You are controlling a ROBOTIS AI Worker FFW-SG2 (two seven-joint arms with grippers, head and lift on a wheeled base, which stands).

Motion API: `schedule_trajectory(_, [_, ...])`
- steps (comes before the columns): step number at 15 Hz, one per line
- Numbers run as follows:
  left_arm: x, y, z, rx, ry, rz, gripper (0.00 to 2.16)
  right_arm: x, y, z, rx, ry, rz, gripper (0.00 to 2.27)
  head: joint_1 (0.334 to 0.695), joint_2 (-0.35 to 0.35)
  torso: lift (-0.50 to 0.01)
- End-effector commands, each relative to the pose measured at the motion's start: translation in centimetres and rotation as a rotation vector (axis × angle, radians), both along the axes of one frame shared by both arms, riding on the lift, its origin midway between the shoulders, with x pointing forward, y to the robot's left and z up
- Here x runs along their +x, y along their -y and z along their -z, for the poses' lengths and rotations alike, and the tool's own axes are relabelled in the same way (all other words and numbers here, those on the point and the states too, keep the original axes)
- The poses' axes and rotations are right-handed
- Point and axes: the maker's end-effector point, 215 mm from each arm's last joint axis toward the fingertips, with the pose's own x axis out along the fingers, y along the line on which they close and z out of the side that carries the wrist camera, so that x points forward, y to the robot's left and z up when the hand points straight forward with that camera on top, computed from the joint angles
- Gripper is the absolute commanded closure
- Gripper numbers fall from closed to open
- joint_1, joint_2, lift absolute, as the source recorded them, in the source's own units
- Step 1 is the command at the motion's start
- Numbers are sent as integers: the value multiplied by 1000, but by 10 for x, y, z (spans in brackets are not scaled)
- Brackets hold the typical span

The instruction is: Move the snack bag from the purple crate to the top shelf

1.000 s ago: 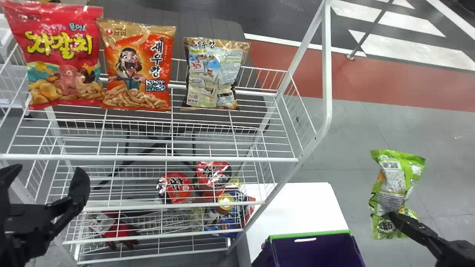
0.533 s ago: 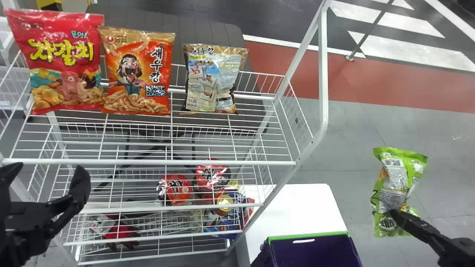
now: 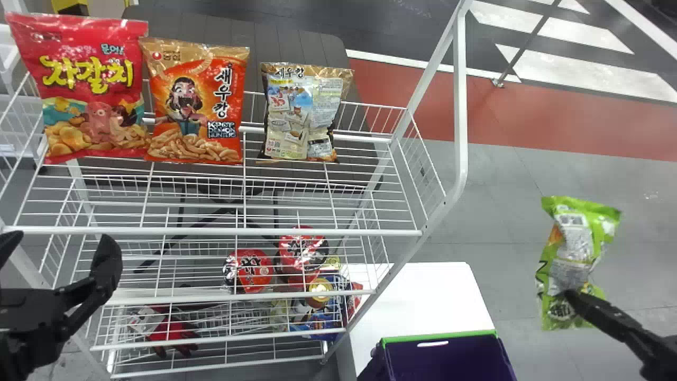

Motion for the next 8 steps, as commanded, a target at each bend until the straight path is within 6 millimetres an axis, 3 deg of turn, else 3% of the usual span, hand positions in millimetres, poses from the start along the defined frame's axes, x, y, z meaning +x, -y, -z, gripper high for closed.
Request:
schedule_trajectory(1, [-1,1,4,-10,-4,0,161,4,-17,-39,-12,77,-8,1983,695,-350,0])
schedule_trajectory(4, [0,4,9,-18,0,2,161,21,-53,-113,-72,203,-87,1986,695,-350,0])
schedule_trajectory(6, [0,4,11,-19,-1,3,161,36,-87,-145,-30,252,-136,1986,695,-350,0])
schedule_trajectory(8, [0,7,8,-28,8,5,161,53,-117,-164,-16,273,-176,1986,695,-350,0])
